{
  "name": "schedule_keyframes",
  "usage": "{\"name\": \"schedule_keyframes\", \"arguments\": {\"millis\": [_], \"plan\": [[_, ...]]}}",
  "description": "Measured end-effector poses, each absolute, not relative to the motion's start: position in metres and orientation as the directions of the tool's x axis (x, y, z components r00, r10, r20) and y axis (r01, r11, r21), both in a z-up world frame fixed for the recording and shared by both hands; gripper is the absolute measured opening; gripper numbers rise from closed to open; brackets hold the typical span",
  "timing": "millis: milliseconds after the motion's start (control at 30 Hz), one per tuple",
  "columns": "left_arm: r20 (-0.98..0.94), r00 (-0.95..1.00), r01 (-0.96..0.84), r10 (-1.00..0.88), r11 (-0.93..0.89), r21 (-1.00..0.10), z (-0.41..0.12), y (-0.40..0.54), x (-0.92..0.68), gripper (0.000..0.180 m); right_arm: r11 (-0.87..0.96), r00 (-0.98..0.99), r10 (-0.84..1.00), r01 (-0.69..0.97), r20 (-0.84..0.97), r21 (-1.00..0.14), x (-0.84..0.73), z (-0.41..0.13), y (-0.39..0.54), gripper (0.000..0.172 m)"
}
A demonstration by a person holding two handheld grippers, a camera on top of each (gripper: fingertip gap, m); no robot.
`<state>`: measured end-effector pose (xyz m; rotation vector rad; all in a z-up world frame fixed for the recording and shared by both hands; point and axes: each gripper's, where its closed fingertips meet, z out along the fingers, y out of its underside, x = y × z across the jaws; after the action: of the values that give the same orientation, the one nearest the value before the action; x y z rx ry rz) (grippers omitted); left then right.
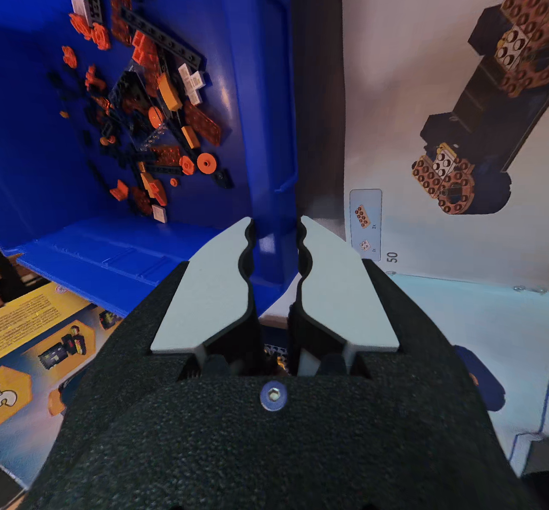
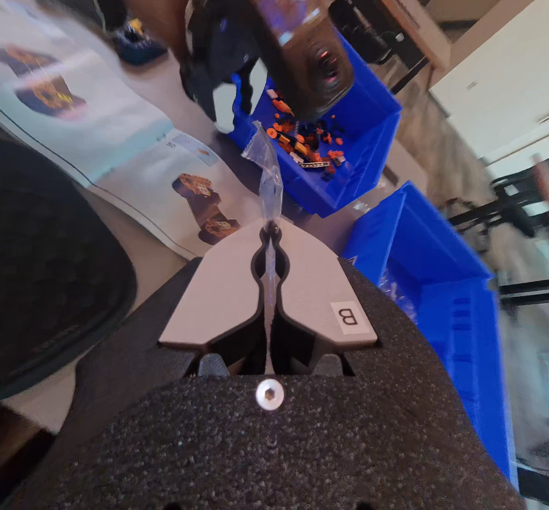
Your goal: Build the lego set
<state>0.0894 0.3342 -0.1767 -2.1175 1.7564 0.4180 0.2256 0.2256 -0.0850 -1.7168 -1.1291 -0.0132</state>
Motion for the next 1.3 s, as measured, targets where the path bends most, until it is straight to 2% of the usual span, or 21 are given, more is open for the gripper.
{"name": "schedule_keyframes", "arguments": {"millis": [100, 233, 300, 467, 567, 633, 700, 733, 867, 933, 967, 1033, 1167, 1233, 1300], "plan": [[-0.387, 0.206, -0.975, -0.899, -0.155, -0.158, -0.161, 0.337, 0.089, 0.025, 0.092, 0.426, 0.561, 0.82, 0.709, -0.565, 0.219, -0.099, 0.235, 0.0], [-0.344, 0.194, -0.972, -0.919, -0.132, -0.194, -0.136, 0.343, 0.088, 0.025, 0.226, 0.088, 0.353, 0.958, 0.932, -0.176, 0.195, -0.123, 0.26, 0.0], [-0.335, 0.177, -0.971, -0.926, -0.11, -0.211, -0.124, 0.346, 0.089, 0.026, 0.265, -0.032, 0.25, 0.964, 0.968, -0.037, 0.18, -0.13, 0.279, 0.0], [-0.306, 0.15, -0.972, -0.94, -0.084, -0.219, -0.106, 0.348, 0.086, 0.026, 0.249, -0.041, 0.24, 0.968, 0.97, -0.021, 0.155, -0.141, 0.334, 0.0], [-0.296, 0.145, -0.971, -0.944, -0.079, -0.224, -0.102, 0.35, 0.084, 0.026, 0.163, -0.038, 0.3, 0.987, 0.953, -0.012, 0.152, -0.154, 0.378, 0.002], [-0.305, 0.148, -0.97, -0.941, -0.078, -0.231, -0.1, 0.35, 0.084, 0.026, 0.09, -0.017, 0.414, 0.996, 0.91, -0.023, 0.155, -0.173, 0.394, 0.018], [-0.32, 0.149, -0.969, -0.936, -0.073, -0.236, -0.097, 0.351, 0.081, 0.027, 0.091, 0.037, 0.466, 0.992, 0.884, -0.09, 0.153, -0.177, 0.389, 0.036], [-0.322, 0.142, -0.971, -0.936, -0.069, -0.229, -0.097, 0.35, 0.079, 0.027, 0.102, 0.068, 0.471, 0.986, 0.879, -0.131, 0.154, -0.174, 0.382, 0.039], [-0.337, 0.115, -0.978, -0.935, -0.046, -0.204, -0.105, 0.346, 0.077, 0.026, 0.116, 0.196, 0.482, 0.952, 0.854, -0.285, 0.16, -0.158, 0.358, 0.031], [-0.35, 0.113, -0.978, -0.93, -0.042, -0.206, -0.107, 0.345, 0.078, 0.026, 0.142, 0.191, 0.486, 0.946, 0.853, -0.292, 0.162, -0.154, 0.351, 0.006], [-0.356, 0.113, -0.977, -0.927, -0.039, -0.208, -0.109, 0.344, 0.079, 0.026, 0.16, 0.19, 0.494, 0.939, 0.848, -0.304, 0.161, -0.15, 0.346, 0.0], [-0.376, 0.106, -0.979, -0.921, -0.031, -0.201, -0.116, 0.34, 0.078, 0.026, 0.193, 0.282, 0.548, 0.874, 0.788, -0.447, 0.156, -0.138, 0.334, 0.0], [-0.448, 0.04, -0.988, -0.893, 0.032, -0.152, -0.152, 0.325, 0.077, 0.026, 0.219, 0.466, 0.66, 0.63, 0.589, -0.745, 0.16, -0.099, 0.314, 0.0], [-0.491, 0.011, -0.991, -0.871, 0.057, -0.123, -0.172, 0.321, 0.078, 0.026, 0.186, 0.537, 0.682, 0.529, 0.496, -0.828, 0.167, -0.085, 0.316, 0.0], [-0.536, 0.003, -0.99, -0.844, 0.073, -0.122, -0.177, 0.32, 0.08, 0.026, 0.108, 0.557, 0.708, 0.522, 0.434, -0.846, 0.171, -0.093, 0.325, 0.0]]}}
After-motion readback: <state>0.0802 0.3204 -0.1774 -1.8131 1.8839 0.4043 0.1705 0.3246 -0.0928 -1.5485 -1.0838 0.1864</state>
